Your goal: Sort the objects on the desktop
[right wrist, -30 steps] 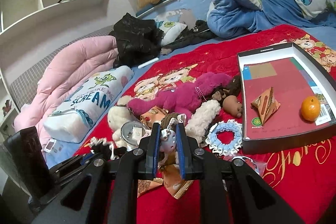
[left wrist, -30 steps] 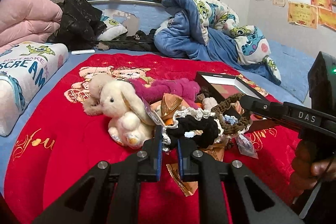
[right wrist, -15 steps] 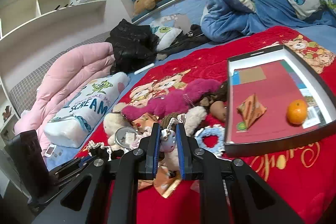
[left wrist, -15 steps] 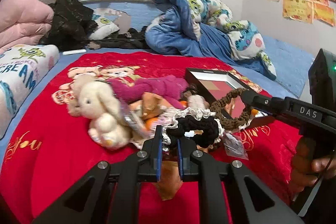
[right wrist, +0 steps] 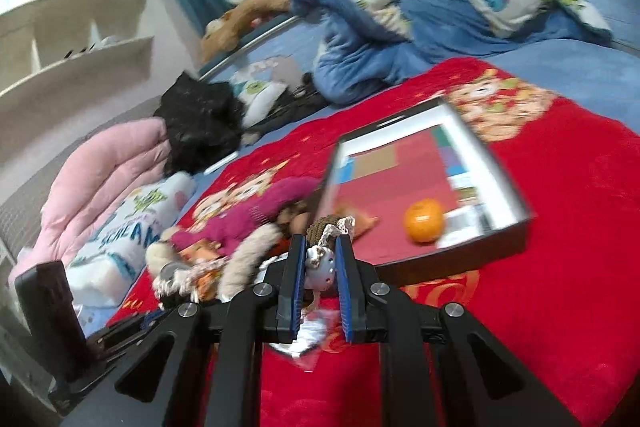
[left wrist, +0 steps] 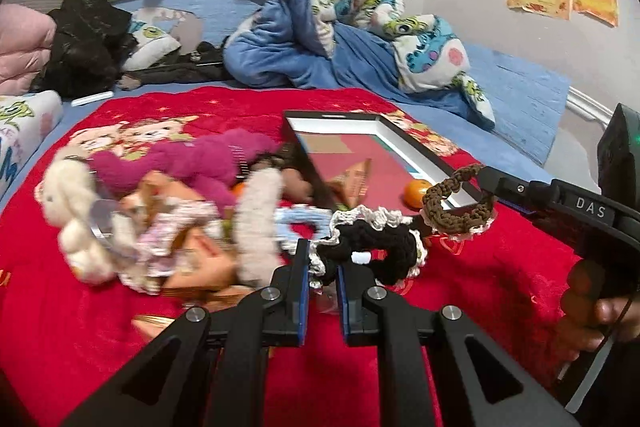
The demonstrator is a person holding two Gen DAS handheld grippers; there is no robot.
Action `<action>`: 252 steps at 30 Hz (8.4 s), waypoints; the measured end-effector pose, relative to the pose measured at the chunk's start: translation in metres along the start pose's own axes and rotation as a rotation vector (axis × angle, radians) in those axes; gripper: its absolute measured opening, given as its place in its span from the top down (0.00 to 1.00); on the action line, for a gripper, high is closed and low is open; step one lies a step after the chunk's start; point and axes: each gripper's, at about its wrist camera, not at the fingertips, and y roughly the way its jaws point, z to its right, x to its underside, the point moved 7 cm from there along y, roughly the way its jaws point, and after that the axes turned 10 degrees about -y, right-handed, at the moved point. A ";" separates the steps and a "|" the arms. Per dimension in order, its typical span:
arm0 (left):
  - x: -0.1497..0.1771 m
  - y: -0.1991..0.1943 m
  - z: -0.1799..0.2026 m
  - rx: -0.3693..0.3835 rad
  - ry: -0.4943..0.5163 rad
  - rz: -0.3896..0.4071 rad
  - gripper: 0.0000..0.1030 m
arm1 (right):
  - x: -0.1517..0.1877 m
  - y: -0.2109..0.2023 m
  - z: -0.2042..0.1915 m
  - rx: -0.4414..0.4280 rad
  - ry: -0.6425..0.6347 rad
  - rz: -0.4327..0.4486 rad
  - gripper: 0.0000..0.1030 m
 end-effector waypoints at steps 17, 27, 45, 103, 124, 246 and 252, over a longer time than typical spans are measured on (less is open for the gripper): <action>-0.008 0.031 0.046 0.012 -0.001 -0.031 0.88 | -0.002 -0.006 0.016 0.014 0.026 0.015 0.85; -0.018 0.049 0.047 0.013 -0.009 -0.030 0.88 | -0.009 0.008 0.019 0.009 0.053 0.011 0.85; -0.033 0.092 0.046 0.010 -0.006 -0.041 0.88 | -0.024 0.030 0.037 0.029 0.077 0.006 0.85; -0.014 0.129 0.048 -0.011 0.066 -0.081 0.88 | 0.000 0.075 0.068 0.221 0.068 -0.173 0.84; -0.002 0.121 0.081 -0.008 0.232 -0.046 0.00 | -0.009 0.068 0.052 0.258 -0.024 -0.127 0.00; -0.034 -0.014 -0.195 -0.324 0.009 -0.022 0.00 | 0.048 0.120 -0.178 -0.224 -0.274 -0.208 0.19; -0.031 -0.010 -0.198 -0.309 0.002 -0.046 0.00 | 0.053 0.121 -0.190 -0.254 -0.312 -0.231 0.19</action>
